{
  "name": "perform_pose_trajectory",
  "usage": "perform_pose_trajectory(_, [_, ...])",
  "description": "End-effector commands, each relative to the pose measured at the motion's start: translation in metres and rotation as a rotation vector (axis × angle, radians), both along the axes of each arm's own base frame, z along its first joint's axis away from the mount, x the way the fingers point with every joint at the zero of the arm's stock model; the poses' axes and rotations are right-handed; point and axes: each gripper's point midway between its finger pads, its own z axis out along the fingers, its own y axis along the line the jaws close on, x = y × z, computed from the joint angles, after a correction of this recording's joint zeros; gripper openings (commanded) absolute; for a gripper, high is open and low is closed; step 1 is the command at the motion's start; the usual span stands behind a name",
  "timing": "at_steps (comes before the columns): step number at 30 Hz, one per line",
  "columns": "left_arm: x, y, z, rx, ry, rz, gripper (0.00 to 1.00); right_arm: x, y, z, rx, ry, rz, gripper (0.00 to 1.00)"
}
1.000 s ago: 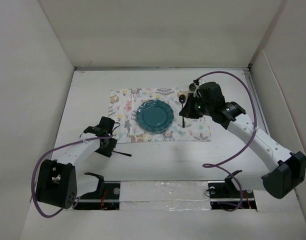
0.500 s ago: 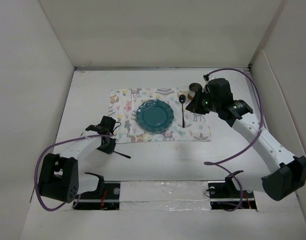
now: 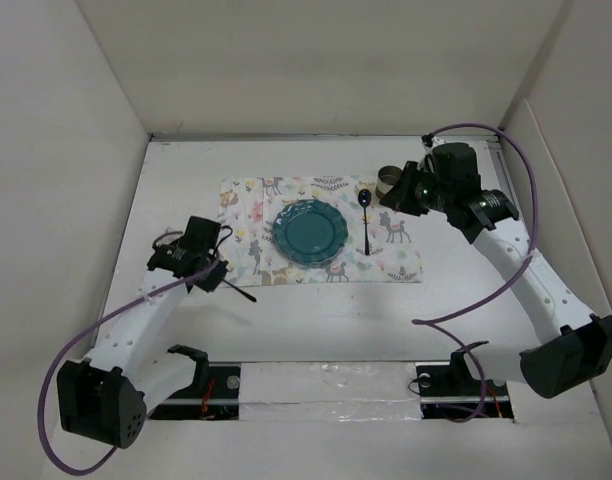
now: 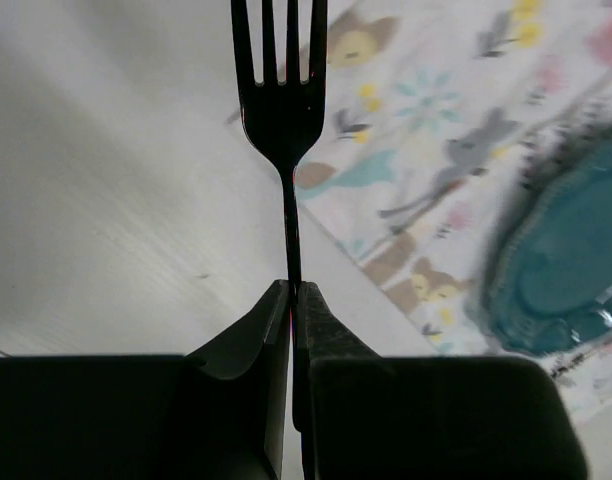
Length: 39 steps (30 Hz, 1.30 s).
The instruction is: Set the dinner table for one person
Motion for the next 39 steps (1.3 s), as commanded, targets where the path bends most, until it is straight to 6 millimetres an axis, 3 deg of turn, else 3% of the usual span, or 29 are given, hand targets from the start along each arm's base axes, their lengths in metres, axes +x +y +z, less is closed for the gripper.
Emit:
perform_pose_trajectory(1, [0.035, -0.006, 0.06, 0.109, -0.136, -0.199, 0.0, 0.008, 0.001, 0.007, 0.024, -0.012, 0.016, 0.16])
perform_pose_trajectory(3, [0.059, -0.014, 0.076, 0.149, -0.191, -0.327, 0.0, 0.011, 0.003, 0.0, 0.021, 0.005, 0.017, 0.16])
perform_pose_trajectory(4, [0.088, -0.021, 0.084, 0.214, -0.196, -0.444, 0.0, 0.012, 0.001, -0.002, 0.023, 0.014, 0.012, 0.05])
perform_pose_trajectory(5, [0.089, -0.021, 0.084, 0.215, -0.196, -0.445, 0.0, 0.012, 0.001, -0.002, 0.023, 0.014, 0.012, 0.0])
perform_pose_trajectory(10, [0.16, -0.033, 0.084, 0.404, -0.162, -0.674, 0.0, 0.01, 0.002, 0.01, 0.054, -0.031, -0.005, 0.0])
perform_pose_trajectory(13, [0.19, -0.045, 0.077, 0.467, -0.141, -0.806, 0.0, 0.008, -0.006, 0.008, 0.031, -0.028, -0.045, 0.0])
perform_pose_trajectory(15, [0.206, -0.053, 0.067, 0.472, -0.138, -0.858, 0.0, 0.007, -0.012, 0.001, 0.004, -0.007, -0.066, 0.08])
perform_pose_trajectory(16, [0.209, -0.056, 0.061, 0.466, -0.133, -0.876, 0.0, 0.006, -0.014, -0.001, -0.008, -0.002, -0.071, 0.14])
perform_pose_trajectory(17, [0.212, -0.059, 0.057, 0.461, -0.133, -0.892, 0.0, 0.006, -0.018, -0.003, -0.025, 0.002, -0.089, 0.28])
perform_pose_trajectory(20, [0.218, -0.061, 0.035, 0.466, -0.112, -0.921, 0.0, 0.003, -0.026, -0.011, -0.041, 0.016, -0.11, 0.44])
perform_pose_trajectory(28, [0.225, -0.07, 0.009, 0.427, -0.1, -0.926, 0.0, -0.006, -0.032, -0.04, -0.065, 0.082, -0.116, 0.45])
perform_pose_trajectory(39, [0.219, -0.07, -0.023, 0.412, -0.038, -0.952, 0.0, -0.007, -0.036, -0.052, -0.098, 0.115, -0.125, 0.45])
